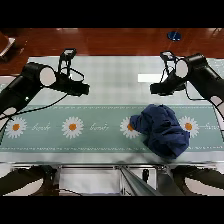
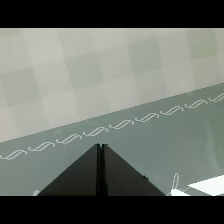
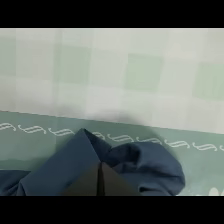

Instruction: Fold the shirts.

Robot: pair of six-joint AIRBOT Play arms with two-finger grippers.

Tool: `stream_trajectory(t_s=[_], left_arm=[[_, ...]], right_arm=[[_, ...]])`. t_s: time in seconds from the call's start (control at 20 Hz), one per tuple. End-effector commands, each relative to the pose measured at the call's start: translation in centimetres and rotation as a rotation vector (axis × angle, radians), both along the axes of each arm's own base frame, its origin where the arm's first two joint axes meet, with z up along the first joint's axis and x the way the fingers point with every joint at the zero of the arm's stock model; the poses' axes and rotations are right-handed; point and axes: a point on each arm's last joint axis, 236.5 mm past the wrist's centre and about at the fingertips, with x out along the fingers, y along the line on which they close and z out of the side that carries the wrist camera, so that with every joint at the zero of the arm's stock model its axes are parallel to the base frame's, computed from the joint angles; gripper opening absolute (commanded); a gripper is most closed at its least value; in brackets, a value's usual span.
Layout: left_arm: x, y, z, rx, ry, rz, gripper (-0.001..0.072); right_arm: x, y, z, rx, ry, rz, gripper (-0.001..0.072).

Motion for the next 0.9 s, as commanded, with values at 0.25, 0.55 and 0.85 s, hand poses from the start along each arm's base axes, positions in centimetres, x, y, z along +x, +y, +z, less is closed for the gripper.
stream_trajectory(t_s=[0.25,0.55,0.85], left_arm=[[0.0,0.0,0.0,0.0,-0.001,0.0,0.0022],[0.0,0.0,0.0,0.0,-0.001,0.0,0.0022],[1.2,-0.4,0.7,-0.022,-0.057,0.008,0.0022]], right_arm=[[0.0,0.0,0.0,0.001,-0.001,0.001,0.0026],[0.0,0.0,0.0,0.001,-0.001,0.001,0.0026],[1.1,0.3,0.3,0.011,-0.047,0.006,0.0026]])
